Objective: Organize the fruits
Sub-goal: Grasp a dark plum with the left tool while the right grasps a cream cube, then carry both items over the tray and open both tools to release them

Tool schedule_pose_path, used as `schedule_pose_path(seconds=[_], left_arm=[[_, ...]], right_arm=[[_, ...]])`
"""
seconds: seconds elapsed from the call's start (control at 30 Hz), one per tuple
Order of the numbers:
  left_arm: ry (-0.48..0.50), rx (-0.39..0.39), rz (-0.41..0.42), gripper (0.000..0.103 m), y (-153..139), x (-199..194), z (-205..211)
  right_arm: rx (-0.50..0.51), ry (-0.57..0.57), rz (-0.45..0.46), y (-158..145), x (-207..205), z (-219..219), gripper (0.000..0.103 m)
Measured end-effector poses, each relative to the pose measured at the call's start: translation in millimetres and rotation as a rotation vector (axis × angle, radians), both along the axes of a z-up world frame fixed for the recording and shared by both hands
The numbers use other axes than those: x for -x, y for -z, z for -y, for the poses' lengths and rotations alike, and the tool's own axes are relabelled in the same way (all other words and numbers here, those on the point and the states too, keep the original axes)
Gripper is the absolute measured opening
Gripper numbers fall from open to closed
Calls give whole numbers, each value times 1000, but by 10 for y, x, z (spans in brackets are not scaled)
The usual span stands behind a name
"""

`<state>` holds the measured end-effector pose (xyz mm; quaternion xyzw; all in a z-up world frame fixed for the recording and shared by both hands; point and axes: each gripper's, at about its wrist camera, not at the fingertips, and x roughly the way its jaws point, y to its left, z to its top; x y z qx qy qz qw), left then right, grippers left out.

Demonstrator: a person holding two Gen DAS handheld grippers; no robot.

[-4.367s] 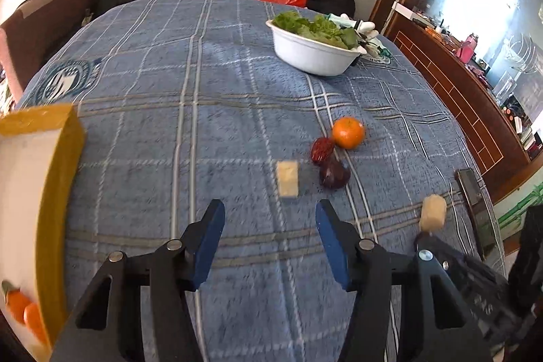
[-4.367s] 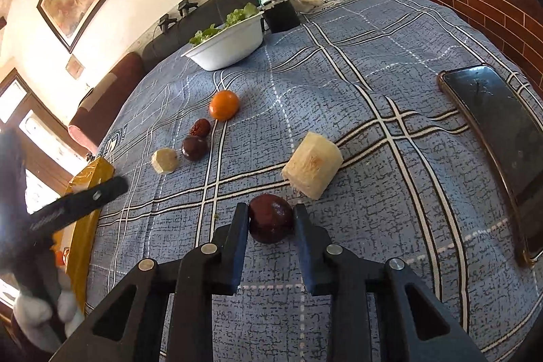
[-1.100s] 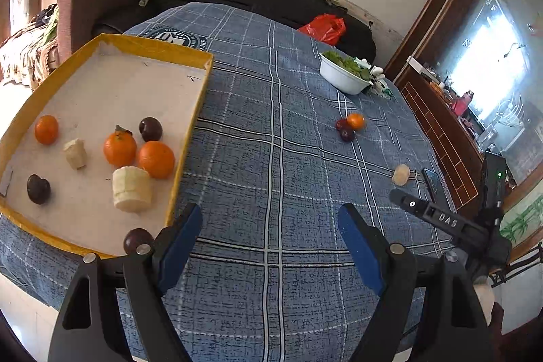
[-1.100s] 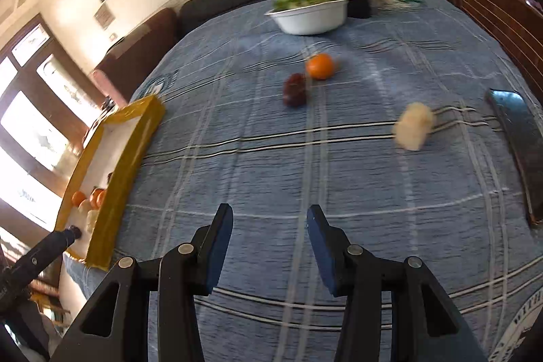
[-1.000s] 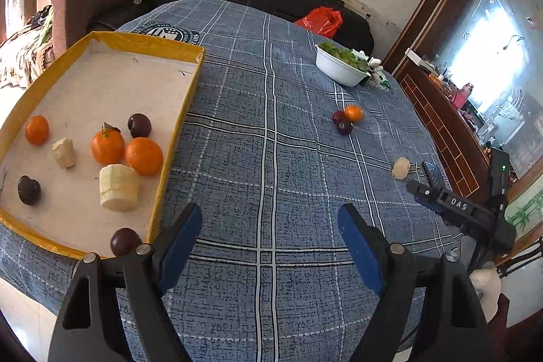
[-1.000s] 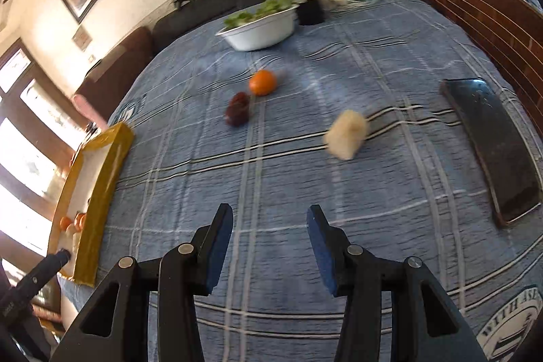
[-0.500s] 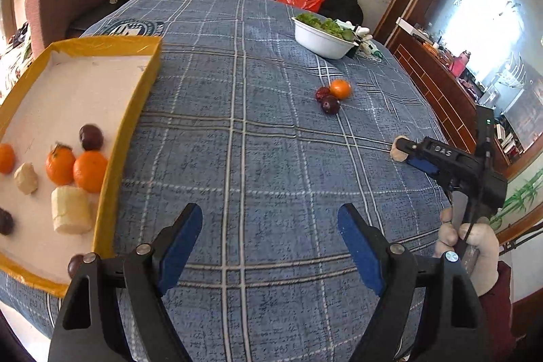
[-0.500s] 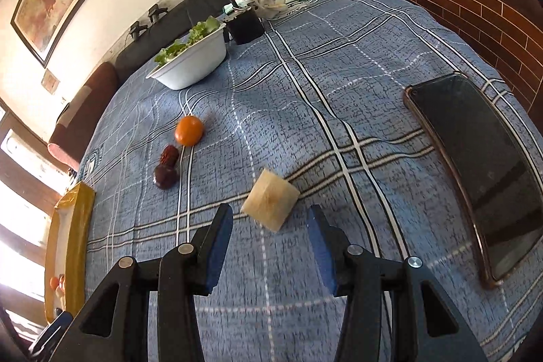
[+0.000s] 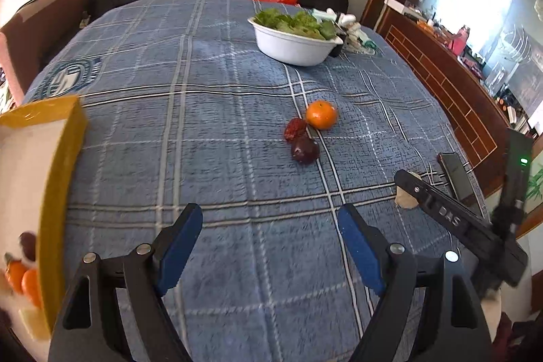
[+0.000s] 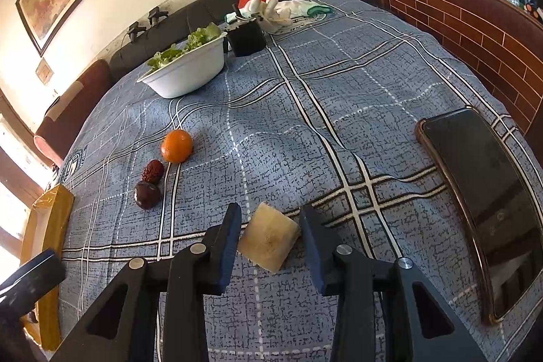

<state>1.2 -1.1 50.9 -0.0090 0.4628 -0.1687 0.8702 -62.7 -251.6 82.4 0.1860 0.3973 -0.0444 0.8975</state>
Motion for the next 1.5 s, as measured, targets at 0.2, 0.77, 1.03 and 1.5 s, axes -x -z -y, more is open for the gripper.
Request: schedule_pose_path(seconds=[0.2,0.77,1.03,1.5], left_arm=[[37,-58,38,78,170,-324,365],[63,-69,65,27,329,-517,589],[12,14,101,27,-9,-132,234],[-188,2,189,27,-329,600,-660]], right_arm=[[-85,-8,11,27,7,102,38],[-90,-16,10,30,-17,99,38],[-102,-16,42,2,0,121,38],[0,-15,102,-121,71,-9,38]])
